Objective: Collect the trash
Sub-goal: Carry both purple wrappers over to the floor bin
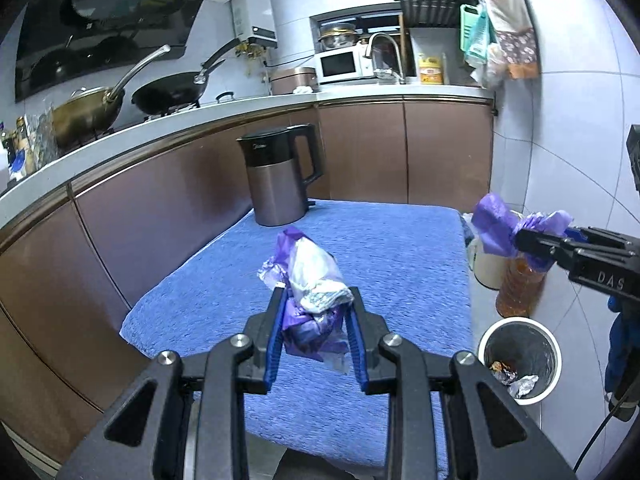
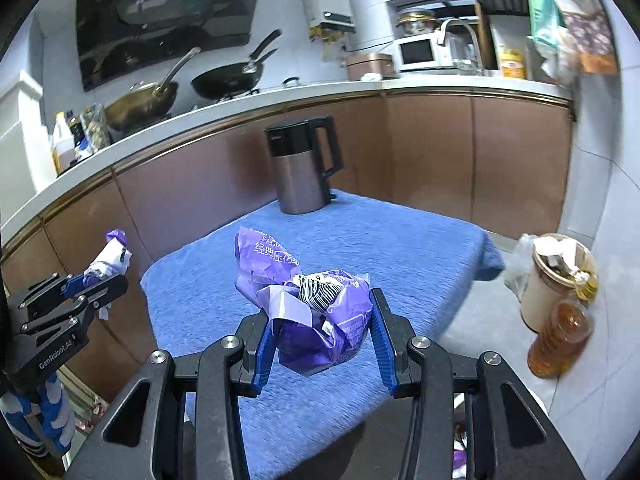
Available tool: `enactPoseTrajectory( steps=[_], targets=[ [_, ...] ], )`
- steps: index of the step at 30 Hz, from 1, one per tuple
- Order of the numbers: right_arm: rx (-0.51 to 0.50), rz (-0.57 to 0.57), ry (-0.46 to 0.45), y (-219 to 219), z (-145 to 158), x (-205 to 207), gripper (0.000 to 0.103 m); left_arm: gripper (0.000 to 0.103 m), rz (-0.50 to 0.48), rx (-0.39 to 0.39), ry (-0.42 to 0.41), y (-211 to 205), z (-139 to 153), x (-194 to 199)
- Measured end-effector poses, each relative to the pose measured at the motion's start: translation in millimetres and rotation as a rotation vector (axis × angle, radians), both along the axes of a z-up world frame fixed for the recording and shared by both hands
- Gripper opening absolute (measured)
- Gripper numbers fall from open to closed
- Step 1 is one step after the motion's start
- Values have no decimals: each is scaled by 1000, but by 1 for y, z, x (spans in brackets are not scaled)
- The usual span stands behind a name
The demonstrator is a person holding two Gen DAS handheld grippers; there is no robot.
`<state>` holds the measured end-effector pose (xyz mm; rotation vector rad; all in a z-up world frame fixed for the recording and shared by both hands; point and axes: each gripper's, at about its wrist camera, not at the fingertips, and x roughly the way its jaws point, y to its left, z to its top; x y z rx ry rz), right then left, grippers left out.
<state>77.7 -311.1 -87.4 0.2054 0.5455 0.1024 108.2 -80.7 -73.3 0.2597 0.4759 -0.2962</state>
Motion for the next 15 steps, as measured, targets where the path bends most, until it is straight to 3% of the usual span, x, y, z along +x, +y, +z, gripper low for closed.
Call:
enactPoseTrajectory(
  steps=[15],
  targets=[
    [57, -181, -5, -66, -14, -66, 42, 27, -126, 67, -57, -63, 5, -41]
  ],
)
